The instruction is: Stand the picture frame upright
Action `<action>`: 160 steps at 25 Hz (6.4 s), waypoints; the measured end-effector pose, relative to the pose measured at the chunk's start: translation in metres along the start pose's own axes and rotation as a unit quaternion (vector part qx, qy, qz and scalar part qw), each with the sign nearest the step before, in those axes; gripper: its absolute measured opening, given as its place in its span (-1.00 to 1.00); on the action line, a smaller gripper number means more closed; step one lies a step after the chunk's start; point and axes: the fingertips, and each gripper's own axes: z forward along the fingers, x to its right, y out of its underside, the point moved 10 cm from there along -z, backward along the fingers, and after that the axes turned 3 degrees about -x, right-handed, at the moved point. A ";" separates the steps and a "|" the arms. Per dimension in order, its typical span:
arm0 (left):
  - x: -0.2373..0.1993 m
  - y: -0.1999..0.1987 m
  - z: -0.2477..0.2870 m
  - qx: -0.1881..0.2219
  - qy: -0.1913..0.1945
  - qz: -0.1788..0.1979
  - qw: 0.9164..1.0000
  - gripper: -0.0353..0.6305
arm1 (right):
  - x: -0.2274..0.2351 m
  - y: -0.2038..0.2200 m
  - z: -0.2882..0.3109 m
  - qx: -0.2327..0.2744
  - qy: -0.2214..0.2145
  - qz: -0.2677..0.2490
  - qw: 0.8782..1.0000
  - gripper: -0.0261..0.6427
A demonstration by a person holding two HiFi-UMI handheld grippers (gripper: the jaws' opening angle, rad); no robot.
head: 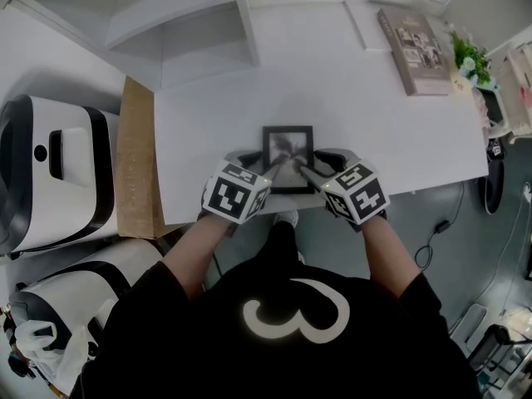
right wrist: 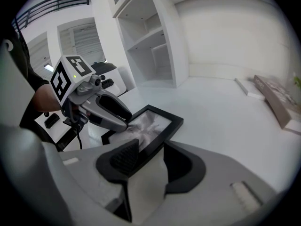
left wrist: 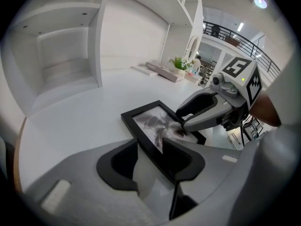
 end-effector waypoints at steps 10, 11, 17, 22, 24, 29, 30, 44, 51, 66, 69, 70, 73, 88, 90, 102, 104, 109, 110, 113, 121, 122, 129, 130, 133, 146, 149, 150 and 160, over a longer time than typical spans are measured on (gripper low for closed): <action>0.036 0.030 -0.011 0.005 0.000 -0.010 1.000 -0.36 | -0.026 0.032 -0.019 -0.007 -0.006 -0.005 1.000 -0.42; 0.039 0.033 -0.013 0.006 -0.001 -0.010 1.000 -0.36 | -0.028 0.034 -0.020 -0.008 -0.006 -0.005 1.000 -0.42; 0.056 0.054 -0.023 0.013 -0.009 -0.027 1.000 -0.36 | -0.044 0.047 -0.025 -0.011 -0.018 -0.010 1.000 -0.42; 0.066 0.066 -0.030 0.009 -0.015 -0.037 0.999 -0.37 | -0.056 0.056 -0.029 -0.012 -0.029 -0.009 0.999 -0.43; 0.069 0.070 -0.032 0.010 -0.018 -0.045 0.999 -0.37 | -0.058 0.057 -0.029 -0.016 -0.030 -0.014 0.999 -0.43; 0.073 0.073 -0.032 0.019 -0.027 -0.069 0.997 -0.39 | -0.059 0.057 -0.029 -0.020 -0.026 -0.016 0.999 -0.43; 0.073 0.073 -0.032 0.018 -0.026 -0.071 0.997 -0.39 | -0.058 0.057 -0.030 -0.020 -0.026 -0.014 0.999 -0.43; 0.059 0.115 -0.055 0.044 0.127 -0.248 0.959 -0.39 | -0.057 0.093 -0.057 0.015 -0.145 0.170 0.975 -0.42; 0.052 0.127 -0.035 0.033 0.225 -0.326 0.918 -0.39 | -0.049 0.109 -0.040 0.030 -0.196 0.285 0.938 -0.42; 0.049 0.118 -0.018 0.017 0.245 -0.327 0.913 -0.60 | -0.047 0.100 -0.024 0.006 -0.195 0.268 0.943 -0.60; 0.050 0.117 -0.016 0.006 0.240 -0.313 0.919 -0.60 | -0.047 0.100 -0.024 0.003 -0.185 0.254 0.949 -0.60; 0.051 0.117 -0.017 0.002 0.237 -0.309 0.921 -0.60 | -0.047 0.100 -0.024 0.003 -0.183 0.249 0.951 -0.60; 0.051 0.114 -0.020 -0.001 0.229 -0.291 0.929 -0.60 | -0.050 0.095 -0.024 -0.003 -0.173 0.225 0.959 -0.60; 0.030 0.036 -0.063 0.071 0.132 -0.153 0.977 -0.60 | -0.036 0.010 -0.055 0.059 -0.087 0.043 0.993 -0.60; 0.024 0.022 -0.064 0.087 0.114 -0.136 0.980 -0.60 | -0.029 -0.004 -0.057 0.071 -0.068 0.015 0.995 -0.60; -0.012 -0.038 -0.050 0.147 0.007 -0.008 0.989 -0.60 | 0.015 -0.058 -0.037 0.127 0.022 -0.069 0.989 -0.62; -0.019 -0.043 -0.045 0.156 -0.004 0.008 0.988 -0.60 | 0.021 -0.063 -0.031 0.134 0.033 -0.073 0.988 -0.62; -0.030 -0.047 -0.032 0.169 -0.055 0.050 0.983 -0.60 | 0.027 -0.071 -0.016 0.155 0.071 -0.091 0.981 -0.62; -0.033 -0.047 -0.028 0.168 -0.064 0.056 0.982 -0.60 | 0.028 -0.072 -0.013 0.156 0.077 -0.096 0.980 -0.62; -0.040 -0.047 -0.018 0.171 -0.078 0.068 0.980 -0.60 | 0.034 -0.072 -0.002 0.149 0.087 -0.101 0.980 -0.62; -0.053 -0.051 0.000 0.164 -0.106 0.074 0.978 -0.60 | 0.045 -0.078 0.021 0.135 0.100 -0.111 0.980 -0.62; -0.054 -0.052 0.002 0.161 -0.109 0.075 0.978 -0.60 | 0.046 -0.078 0.023 0.133 0.102 -0.113 0.979 -0.62; -0.056 -0.047 0.014 0.147 -0.121 0.081 0.978 -0.60 | 0.050 -0.074 0.032 0.126 0.102 -0.122 0.979 -0.62; -0.056 -0.047 0.014 0.148 -0.122 0.082 0.978 -0.60 | 0.050 -0.074 0.033 0.127 0.102 -0.122 0.979 -0.62; -0.057 -0.047 0.015 0.148 -0.121 0.079 0.978 -0.59 | 0.051 -0.074 0.033 0.129 0.098 -0.117 0.980 -0.62; -0.058 -0.048 0.015 0.146 -0.099 0.074 0.982 -0.52 | 0.051 -0.076 0.033 0.124 0.090 -0.115 0.981 -0.54; -0.056 -0.048 0.014 0.150 -0.098 0.075 0.981 -0.46 | 0.051 -0.076 0.032 0.127 0.092 -0.112 0.981 -0.50; -0.056 -0.048 0.013 0.153 -0.098 0.074 0.981 -0.42 | 0.052 -0.076 0.030 0.129 0.092 -0.110 0.981 -0.49; -0.043 -0.037 -0.018 0.172 -0.071 0.007 0.983 -0.23 | 0.045 -0.065 -0.019 0.159 0.084 -0.065 0.982 -0.46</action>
